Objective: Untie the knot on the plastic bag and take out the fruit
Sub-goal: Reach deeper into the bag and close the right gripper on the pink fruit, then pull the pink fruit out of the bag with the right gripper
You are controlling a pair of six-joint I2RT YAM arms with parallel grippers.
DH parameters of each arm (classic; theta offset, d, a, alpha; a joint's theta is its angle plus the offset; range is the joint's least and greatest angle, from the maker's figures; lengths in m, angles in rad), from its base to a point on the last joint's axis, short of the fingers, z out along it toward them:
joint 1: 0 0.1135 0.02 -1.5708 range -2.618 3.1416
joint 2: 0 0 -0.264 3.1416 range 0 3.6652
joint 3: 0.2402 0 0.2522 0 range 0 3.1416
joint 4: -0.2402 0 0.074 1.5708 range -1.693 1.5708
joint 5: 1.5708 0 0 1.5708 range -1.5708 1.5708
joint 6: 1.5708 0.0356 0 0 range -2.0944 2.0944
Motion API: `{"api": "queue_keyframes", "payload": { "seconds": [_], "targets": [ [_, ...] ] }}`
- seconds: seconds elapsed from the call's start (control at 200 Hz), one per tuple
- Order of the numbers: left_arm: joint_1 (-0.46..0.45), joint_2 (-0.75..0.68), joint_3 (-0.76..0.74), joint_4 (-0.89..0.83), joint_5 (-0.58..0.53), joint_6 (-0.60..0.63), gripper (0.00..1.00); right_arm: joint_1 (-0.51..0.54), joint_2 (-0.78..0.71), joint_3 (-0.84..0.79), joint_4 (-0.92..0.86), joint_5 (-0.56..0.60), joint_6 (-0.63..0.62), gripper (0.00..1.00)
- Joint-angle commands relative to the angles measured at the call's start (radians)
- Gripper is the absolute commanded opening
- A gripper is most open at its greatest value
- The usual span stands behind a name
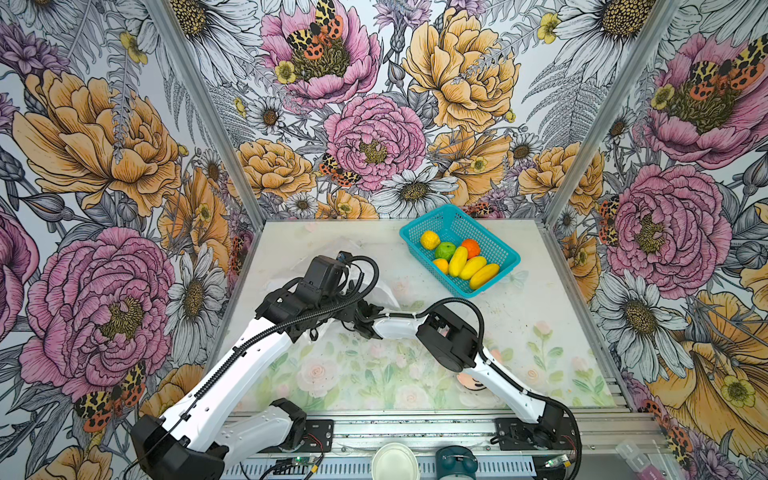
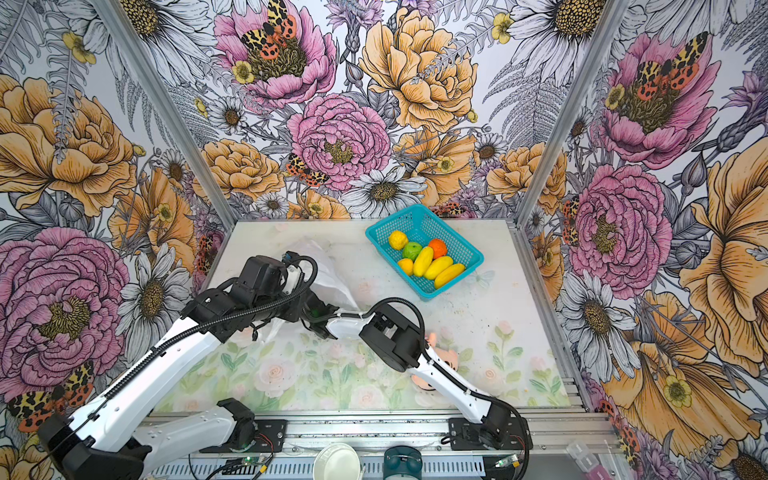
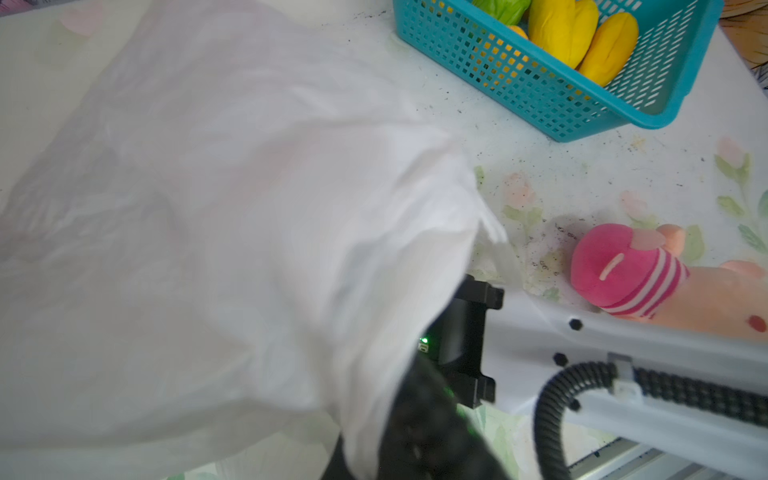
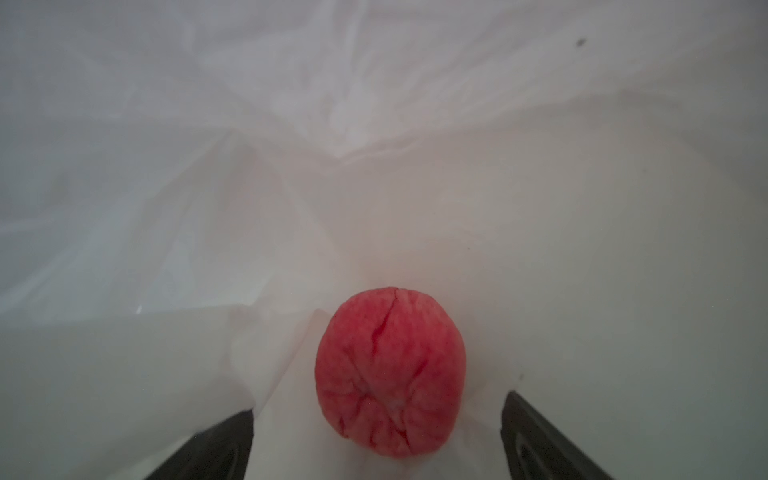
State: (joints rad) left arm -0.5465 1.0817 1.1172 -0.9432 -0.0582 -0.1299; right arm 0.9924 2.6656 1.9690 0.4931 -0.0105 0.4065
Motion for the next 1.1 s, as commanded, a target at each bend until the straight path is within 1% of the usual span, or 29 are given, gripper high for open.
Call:
{"api": "queue_keyframes", "payload": {
  "seconds": [0.0,0.11,0.22,0.255,0.385,0.425,0.465,0.545,0.66,0.771,0.976,1.041,1.096],
  "targets": [
    [-0.032,-0.028,-0.018,0.024,0.097,0.018,0.00,0.000,0.039,0.070,-0.086,0.067,0.026,0.93],
    [-0.033,-0.019,-0.017,0.024,0.109,0.019,0.00,0.006,0.048,0.086,-0.097,0.091,0.020,0.92],
    [-0.036,-0.017,-0.018,0.023,0.111,0.020,0.00,0.005,0.042,0.082,-0.113,0.114,0.019,0.87],
    [-0.036,-0.019,-0.018,0.025,0.102,0.020,0.00,0.003,0.039,0.075,-0.113,0.115,0.017,0.82],
    [-0.008,-0.015,-0.022,0.019,0.046,0.015,0.00,-0.008,-0.005,0.005,-0.100,0.125,0.018,0.55],
    [0.006,-0.010,-0.021,0.018,0.049,0.015,0.00,-0.012,-0.033,-0.035,-0.087,0.130,0.017,0.49],
    [0.018,-0.005,-0.021,0.018,0.050,0.014,0.00,-0.018,-0.065,-0.091,-0.068,0.136,0.019,0.46],
    [0.032,0.001,-0.021,0.015,0.046,0.012,0.00,-0.025,-0.135,-0.217,-0.005,0.164,0.020,0.44],
    [0.046,0.006,-0.021,0.013,0.033,0.009,0.00,-0.042,-0.230,-0.364,0.074,0.158,0.014,0.42],
    [0.064,0.018,-0.019,0.005,-0.004,0.003,0.00,-0.052,-0.335,-0.509,0.164,0.098,-0.004,0.40],
    [0.107,0.043,-0.014,-0.007,-0.039,-0.007,0.00,-0.032,-0.543,-0.824,0.389,-0.043,-0.134,0.36],
    [0.124,0.049,-0.014,-0.012,-0.055,-0.010,0.00,-0.017,-0.607,-0.927,0.475,-0.062,-0.206,0.36],
    [0.141,0.051,-0.015,-0.014,-0.060,-0.013,0.00,0.002,-0.656,-0.984,0.506,-0.070,-0.266,0.36]
  ]
}}
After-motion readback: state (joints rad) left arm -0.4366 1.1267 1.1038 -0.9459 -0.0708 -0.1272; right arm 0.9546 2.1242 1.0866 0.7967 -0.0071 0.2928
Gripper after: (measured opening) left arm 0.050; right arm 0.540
